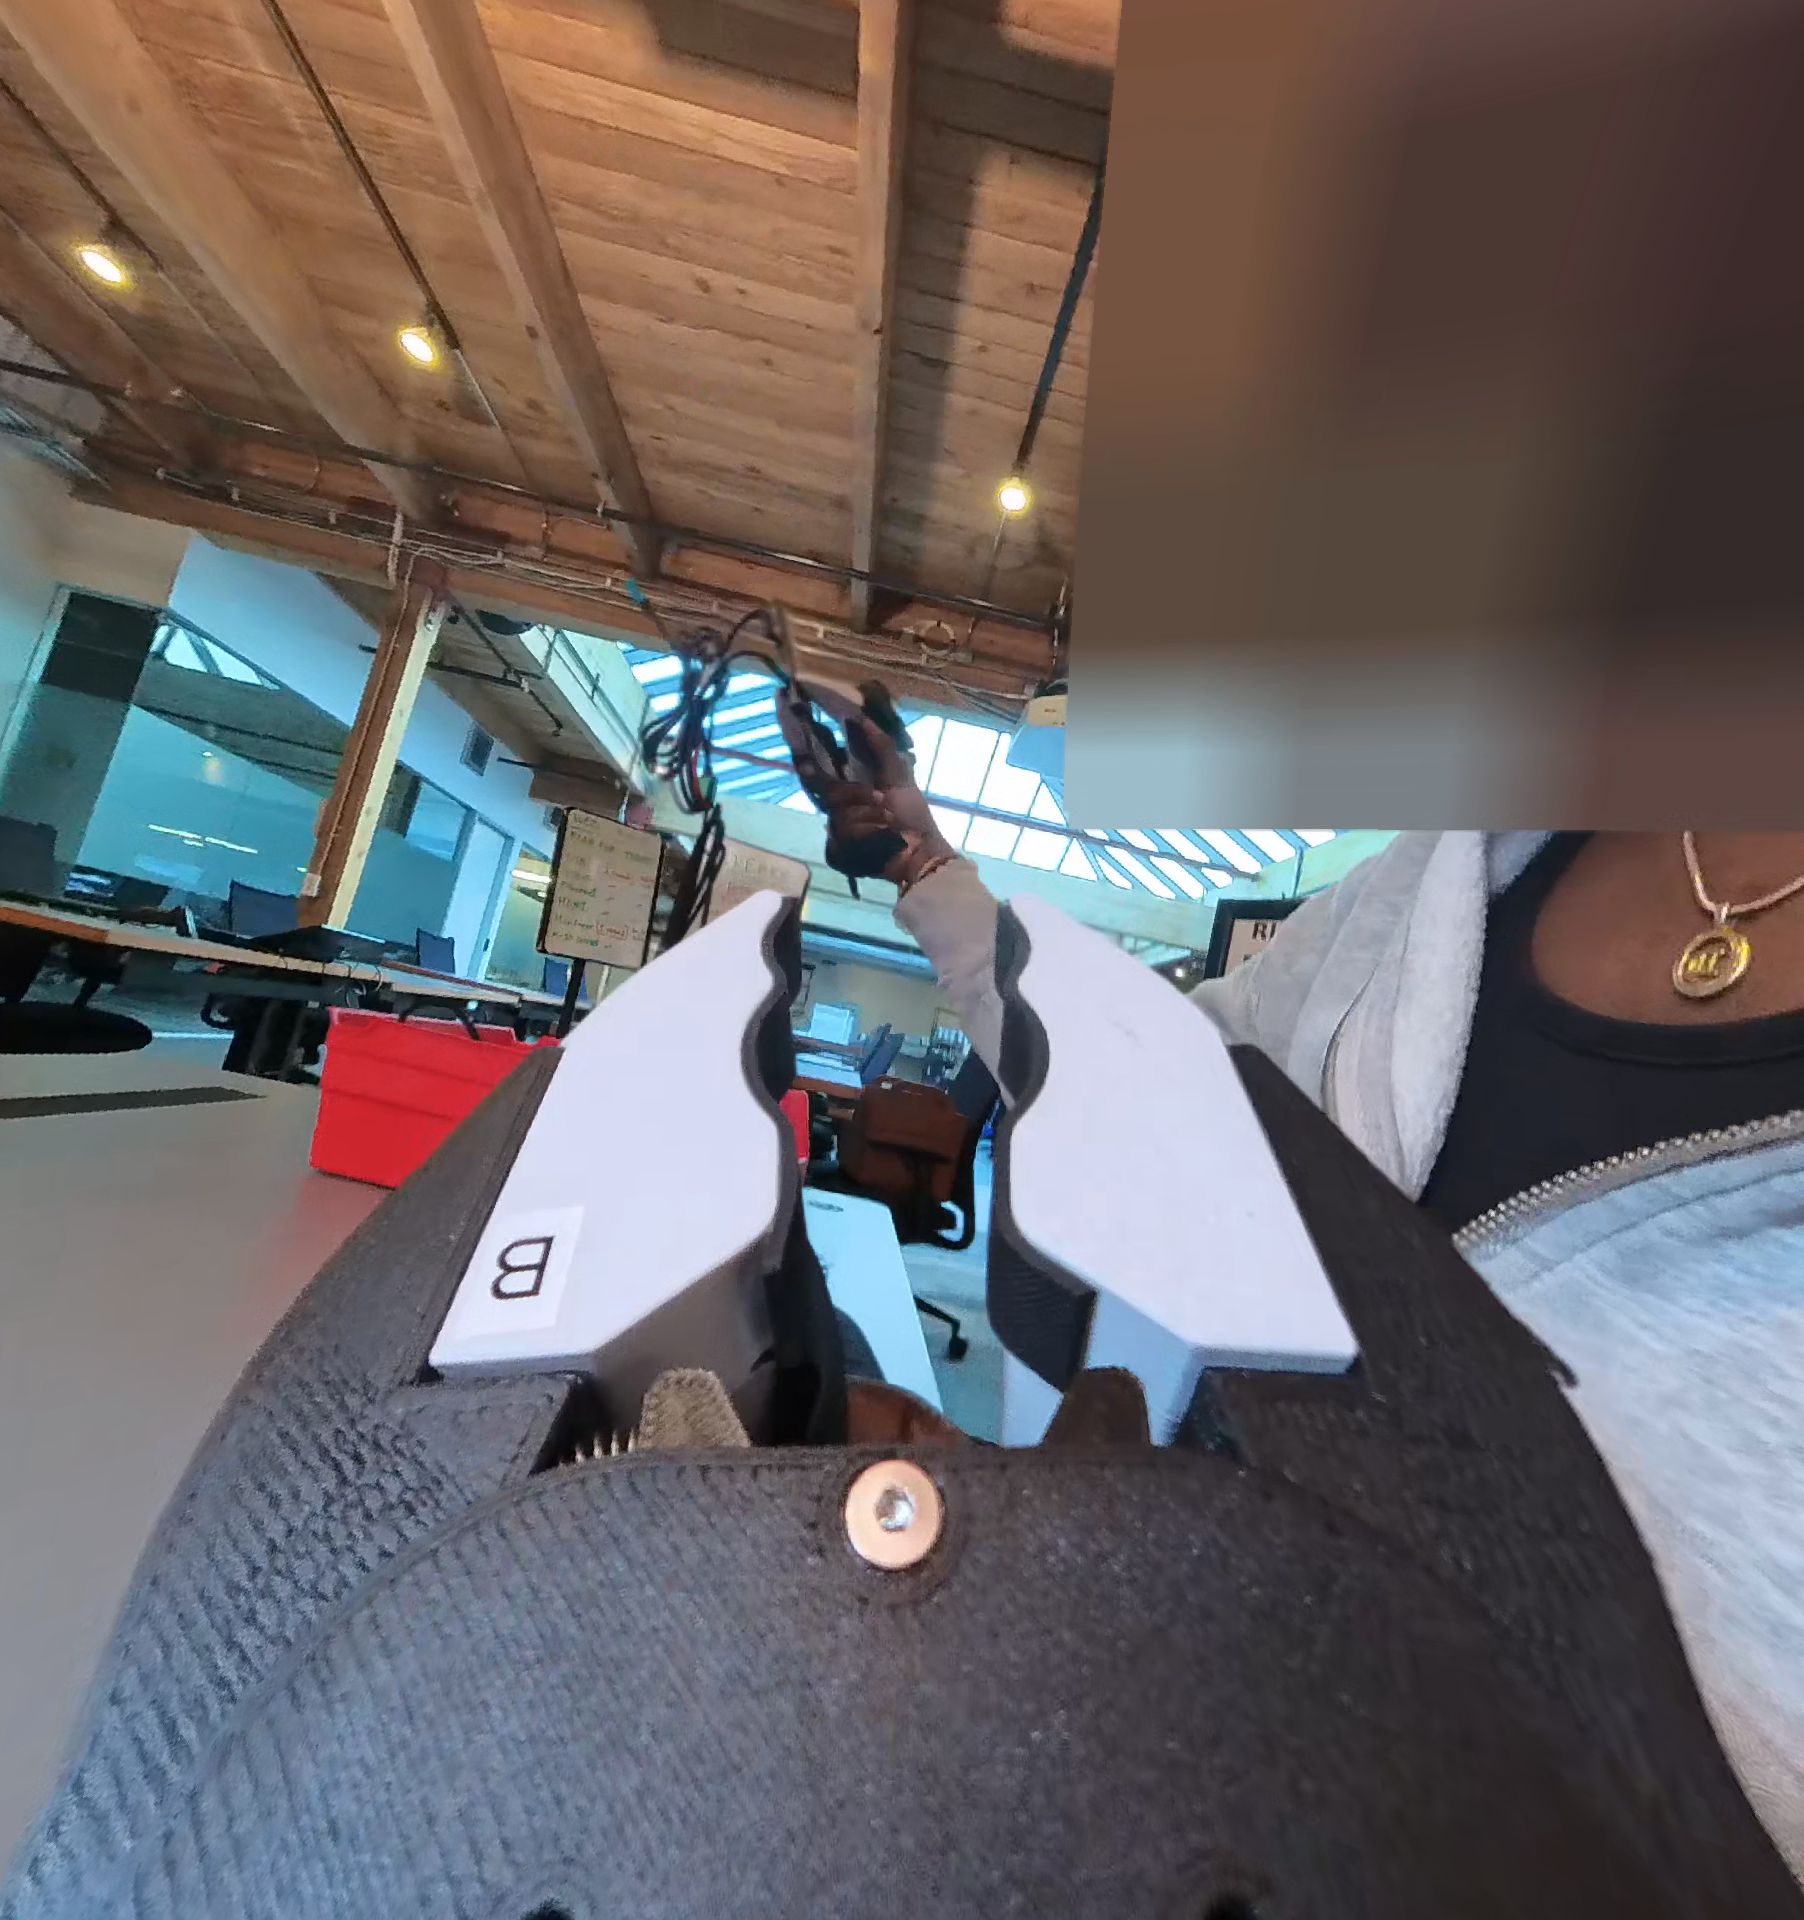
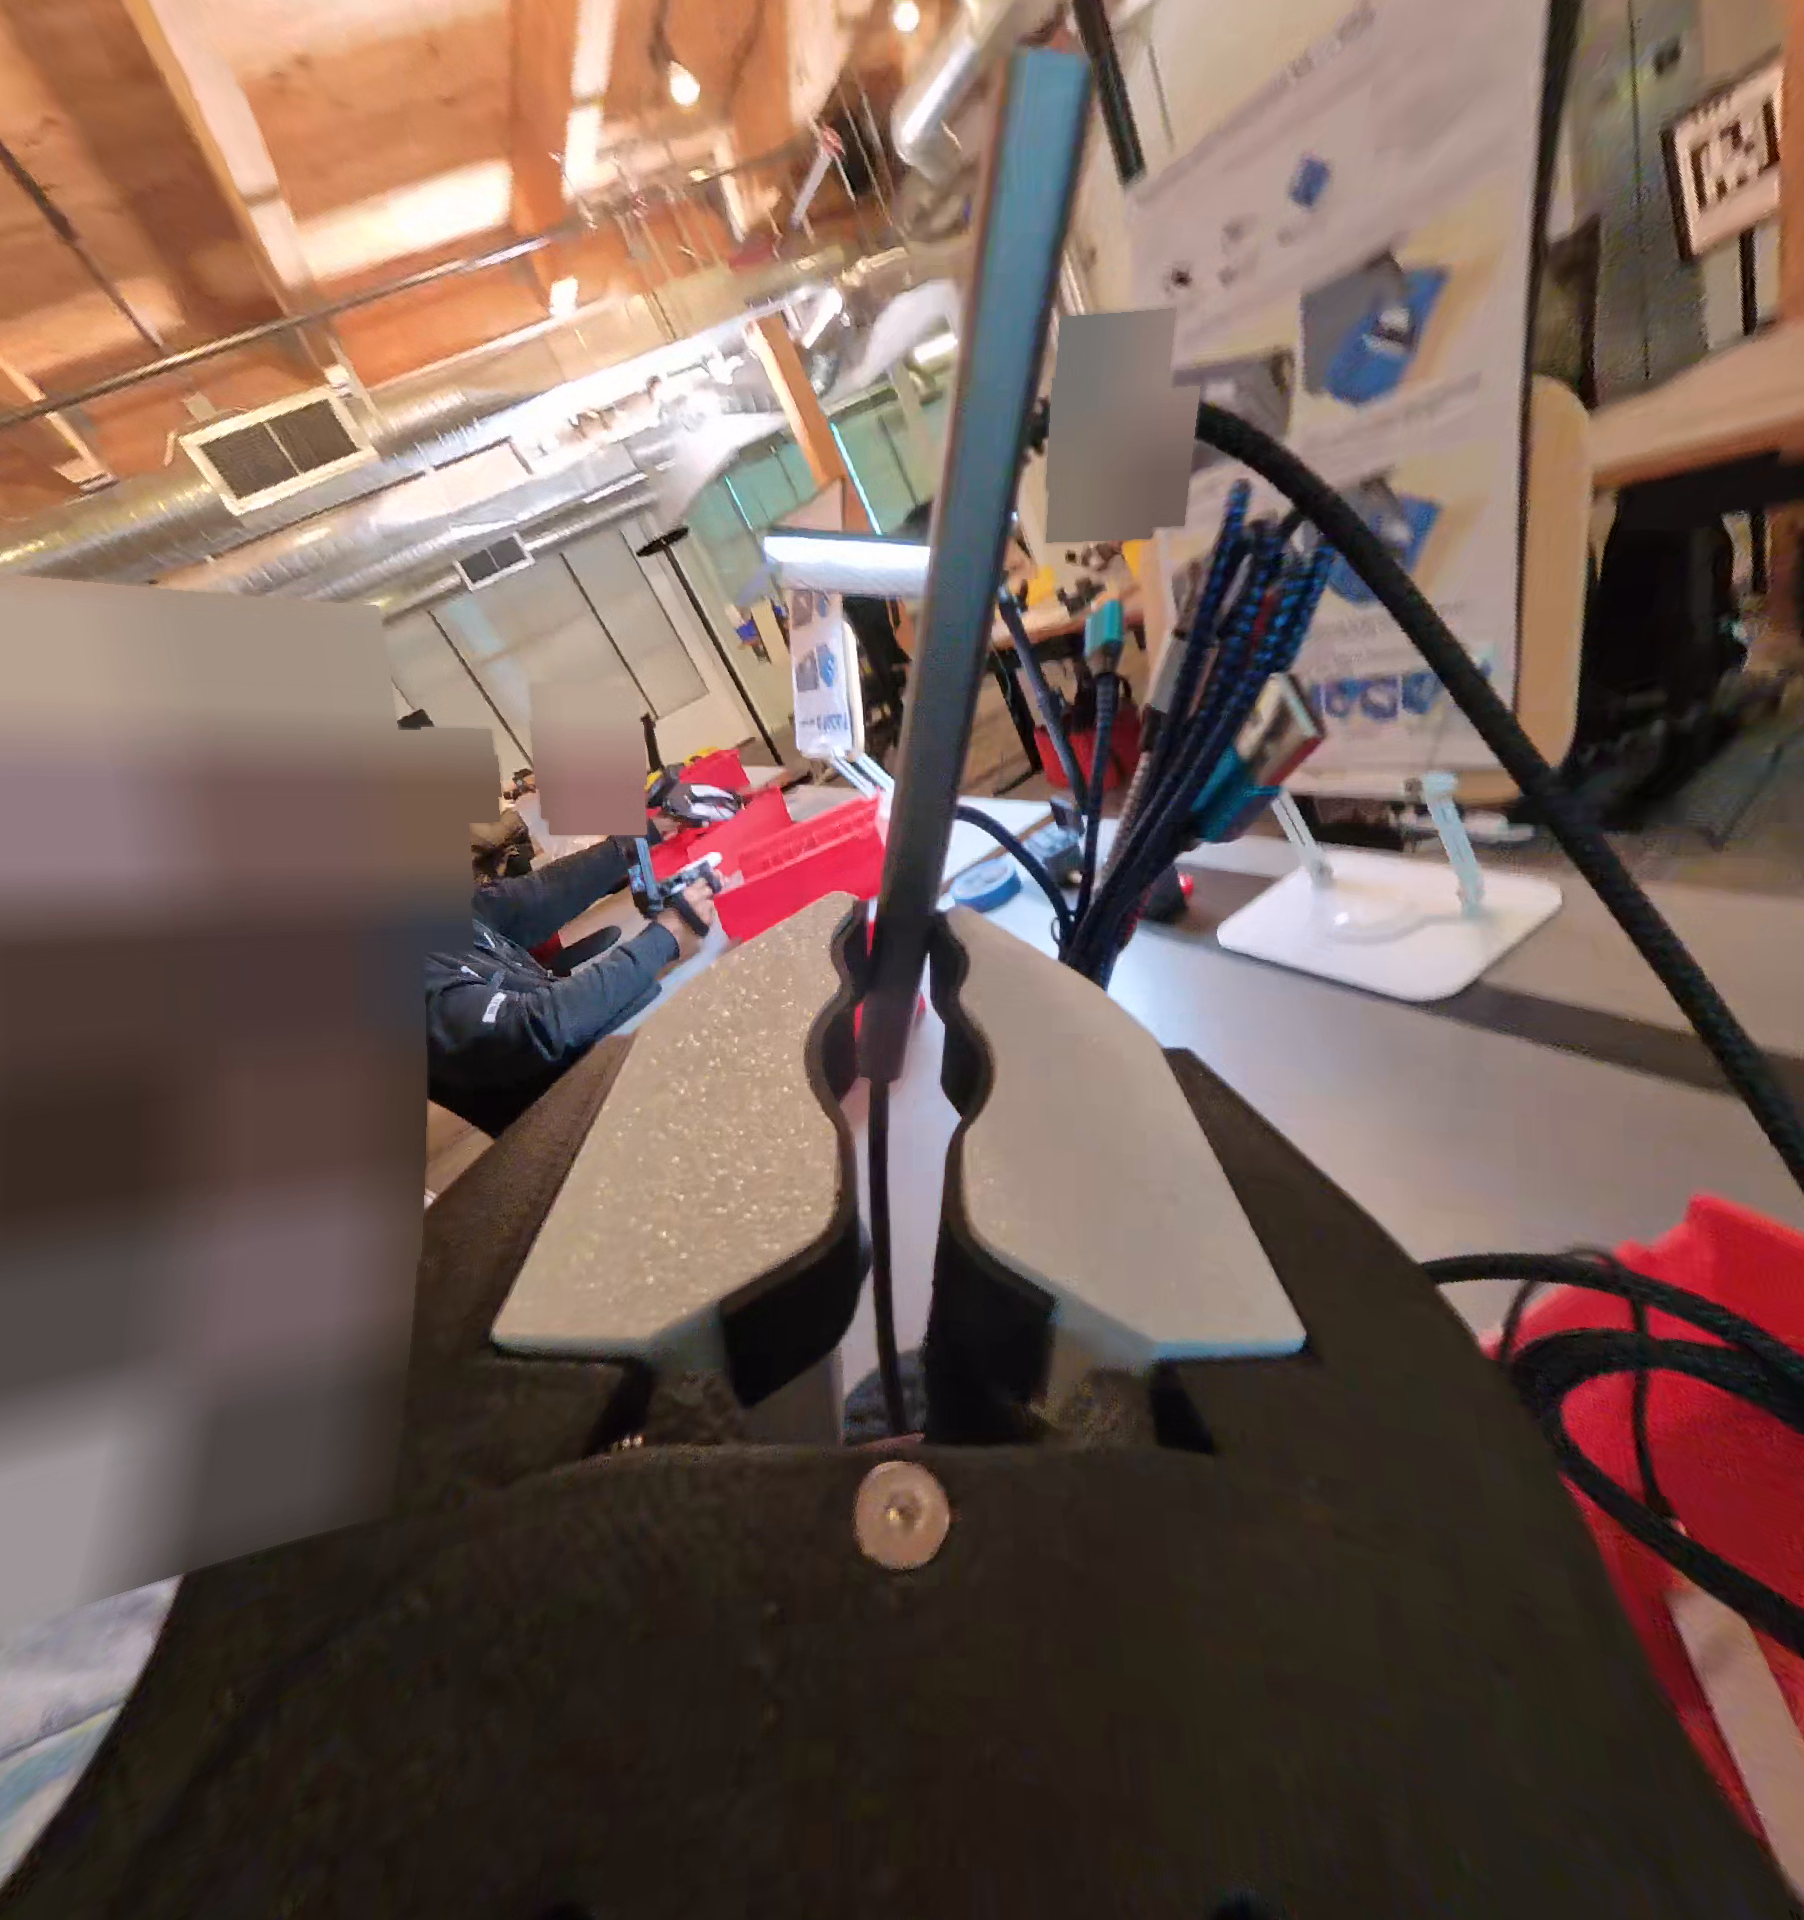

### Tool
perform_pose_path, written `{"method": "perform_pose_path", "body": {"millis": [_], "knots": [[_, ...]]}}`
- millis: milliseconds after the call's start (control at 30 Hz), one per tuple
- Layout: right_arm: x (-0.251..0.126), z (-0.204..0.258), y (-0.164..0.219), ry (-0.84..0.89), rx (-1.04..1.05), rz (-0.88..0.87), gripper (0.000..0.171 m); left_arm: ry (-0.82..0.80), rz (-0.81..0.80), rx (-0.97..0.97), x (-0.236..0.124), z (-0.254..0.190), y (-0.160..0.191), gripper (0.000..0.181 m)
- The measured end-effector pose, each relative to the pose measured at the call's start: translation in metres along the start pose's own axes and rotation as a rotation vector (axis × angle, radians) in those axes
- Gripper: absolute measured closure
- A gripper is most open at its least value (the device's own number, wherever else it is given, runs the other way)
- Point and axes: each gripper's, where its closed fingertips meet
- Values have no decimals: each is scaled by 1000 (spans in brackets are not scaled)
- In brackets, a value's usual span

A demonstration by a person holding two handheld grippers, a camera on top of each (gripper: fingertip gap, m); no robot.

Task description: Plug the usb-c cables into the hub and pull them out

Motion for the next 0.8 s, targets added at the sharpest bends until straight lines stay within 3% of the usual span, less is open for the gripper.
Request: {"method": "perform_pose_path", "body": {"millis": [33, 300, 367, 500, 800], "knots": [[-4, -10, 6, 11, 25, 22, 160, 4, 15, 8, 1, -1, 3, 145], [-41, -88, 74, 58, 204, 39, 162, -3, -12, -28, -1, 2, -2, 144], [-55, -123, 100, 212, 254, 68, 162, -3, -11, -28, -1, 3, -2, 144], [-89, -187, 180, 647, 312, 347, 161, -7, -13, -35, -1, 4, -2, 144], [-56, -209, 248, 735, 257, 584, 159, -15, 6, -50, 1, 6, 1, 144]]}}
Point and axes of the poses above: each gripper's, where its closed fingertips meet, x out along the fingers, y out of its underside, z = x × y across the jaws, and after that the axes turned 5 degrees about -y, right-handed
